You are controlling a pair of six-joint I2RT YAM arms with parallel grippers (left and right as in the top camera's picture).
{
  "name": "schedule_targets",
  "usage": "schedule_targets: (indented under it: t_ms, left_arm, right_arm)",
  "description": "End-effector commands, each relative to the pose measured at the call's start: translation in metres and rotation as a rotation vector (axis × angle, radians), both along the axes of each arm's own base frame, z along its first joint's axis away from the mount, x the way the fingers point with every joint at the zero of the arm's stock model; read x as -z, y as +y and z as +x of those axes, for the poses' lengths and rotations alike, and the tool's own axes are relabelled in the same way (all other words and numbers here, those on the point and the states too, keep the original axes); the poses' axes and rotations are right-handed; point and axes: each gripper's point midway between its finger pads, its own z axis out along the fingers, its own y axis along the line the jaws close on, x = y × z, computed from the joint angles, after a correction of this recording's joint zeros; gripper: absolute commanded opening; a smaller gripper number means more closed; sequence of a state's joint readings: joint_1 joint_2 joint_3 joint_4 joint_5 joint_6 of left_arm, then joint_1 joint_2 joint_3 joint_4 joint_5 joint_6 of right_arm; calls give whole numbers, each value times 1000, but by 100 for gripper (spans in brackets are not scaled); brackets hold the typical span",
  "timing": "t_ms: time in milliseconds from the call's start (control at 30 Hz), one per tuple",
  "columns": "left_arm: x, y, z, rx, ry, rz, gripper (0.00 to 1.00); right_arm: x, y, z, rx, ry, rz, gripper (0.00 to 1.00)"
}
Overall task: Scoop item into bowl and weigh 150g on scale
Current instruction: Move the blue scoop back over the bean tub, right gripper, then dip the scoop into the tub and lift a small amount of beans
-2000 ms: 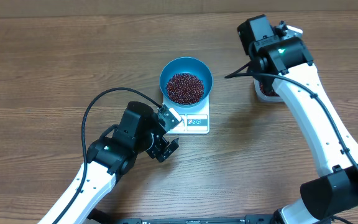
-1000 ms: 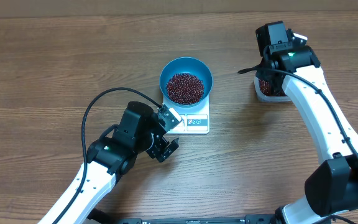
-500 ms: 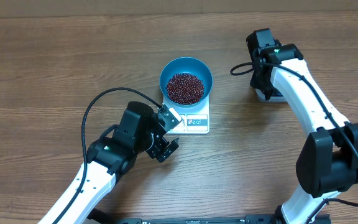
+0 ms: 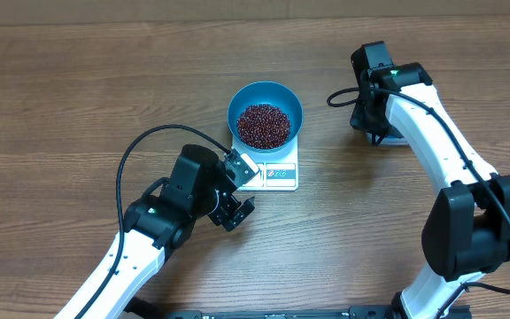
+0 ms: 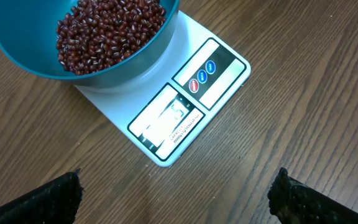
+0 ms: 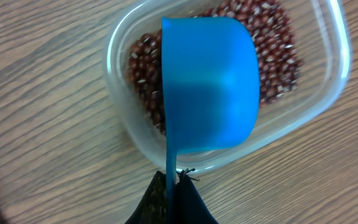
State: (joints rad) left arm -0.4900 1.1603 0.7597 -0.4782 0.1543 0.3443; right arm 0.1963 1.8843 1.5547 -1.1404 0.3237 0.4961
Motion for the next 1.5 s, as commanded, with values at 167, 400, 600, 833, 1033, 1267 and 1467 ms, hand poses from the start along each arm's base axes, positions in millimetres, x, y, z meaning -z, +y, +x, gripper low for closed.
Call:
schedule_targets:
  t_ms: [167, 400, 600, 833, 1033, 1267, 1467]
  left_arm:
    - [-1, 0, -1, 15, -7, -6, 100]
    - [-1, 0, -1, 16, -7, -6, 100]
    - [-1, 0, -1, 15, -7, -6, 100]
    - [-1, 0, -1, 16, -7, -6, 100]
    - [-1, 0, -1, 15, -7, -6, 99]
    - [-1, 0, -1, 15, -7, -6, 100]
    - [-1, 0, -1, 16, -7, -6, 100]
  right_arm:
    - [6, 17, -9, -25, 42, 115, 4]
    - [8, 17, -9, 25, 57, 255, 4]
    - [8, -6, -6, 75, 52, 314, 4]
    - [5, -22, -2, 91, 32, 423, 4]
    - [-7, -1, 6, -39, -8, 645, 4]
    - [-15, 5, 7, -88, -30, 745, 4]
    - [-15, -15, 8, -40, -49, 744, 4]
